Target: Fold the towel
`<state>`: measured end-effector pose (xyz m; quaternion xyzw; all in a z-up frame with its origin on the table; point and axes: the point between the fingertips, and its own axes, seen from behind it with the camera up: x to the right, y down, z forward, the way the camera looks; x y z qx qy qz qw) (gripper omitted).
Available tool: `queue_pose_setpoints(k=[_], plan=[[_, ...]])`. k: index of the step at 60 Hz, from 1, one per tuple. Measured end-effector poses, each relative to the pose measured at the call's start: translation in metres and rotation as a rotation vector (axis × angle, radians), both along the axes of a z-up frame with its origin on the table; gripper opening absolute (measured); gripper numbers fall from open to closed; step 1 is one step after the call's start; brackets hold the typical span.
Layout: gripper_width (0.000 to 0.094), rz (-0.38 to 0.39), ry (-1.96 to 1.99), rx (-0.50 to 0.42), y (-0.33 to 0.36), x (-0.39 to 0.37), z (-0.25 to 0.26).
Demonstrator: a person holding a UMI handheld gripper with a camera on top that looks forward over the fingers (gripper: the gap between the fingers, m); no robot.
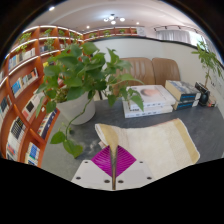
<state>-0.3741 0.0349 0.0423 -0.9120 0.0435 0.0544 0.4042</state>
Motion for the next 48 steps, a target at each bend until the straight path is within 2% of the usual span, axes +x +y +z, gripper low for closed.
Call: queue_pose_setpoints(k=[11,20,26,30,39,42,48], plan=[[0.0028,-0.094,0.026,0.033,0.012,0.104,0.063],[0.0035,-0.153,-0.065,0.041,0.017,0.199,0.055],[0.0222,-0.157,-0.148,0.03,0.018,0.253,0.033],[0.0424,-0.157,-0.188,0.021,0.014,0.282,0.02],[0.0747,-0.147,-0.168,0.034,-0.001,0.308,0.026],[0.0789,-0.148,-0.147,0.056,-0.009,0.312,0.043],[0.0806,-0.123,-0.106,0.088,-0.034,0.309,0.086]])
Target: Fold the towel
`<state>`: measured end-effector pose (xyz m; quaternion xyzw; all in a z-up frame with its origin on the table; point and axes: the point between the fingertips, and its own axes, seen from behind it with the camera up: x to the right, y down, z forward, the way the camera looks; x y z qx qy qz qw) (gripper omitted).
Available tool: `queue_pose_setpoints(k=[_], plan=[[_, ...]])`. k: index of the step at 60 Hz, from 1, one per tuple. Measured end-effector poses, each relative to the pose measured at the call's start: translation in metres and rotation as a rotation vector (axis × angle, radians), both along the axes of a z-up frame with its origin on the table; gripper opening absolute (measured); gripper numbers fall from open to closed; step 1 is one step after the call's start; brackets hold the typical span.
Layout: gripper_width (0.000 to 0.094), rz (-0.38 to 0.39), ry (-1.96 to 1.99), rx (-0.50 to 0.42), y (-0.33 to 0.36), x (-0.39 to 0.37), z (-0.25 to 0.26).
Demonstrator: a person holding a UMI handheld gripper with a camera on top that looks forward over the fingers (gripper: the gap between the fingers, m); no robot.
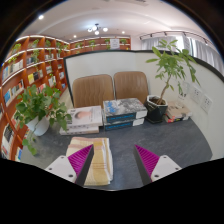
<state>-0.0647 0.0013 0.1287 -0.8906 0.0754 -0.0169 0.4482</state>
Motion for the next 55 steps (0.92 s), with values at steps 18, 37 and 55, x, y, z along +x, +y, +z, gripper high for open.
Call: queue_pose_setpoints(k=[18,37,55], plan=[[0.0815,0.131,0.0,0.097,-0.101,0.003,0.113],[0.0814,0.157,-0.007,0.142,-0.172,0.04,0.143],[0.0815,0.146,-0.005,0.123,-0.196,0.058,0.126]])
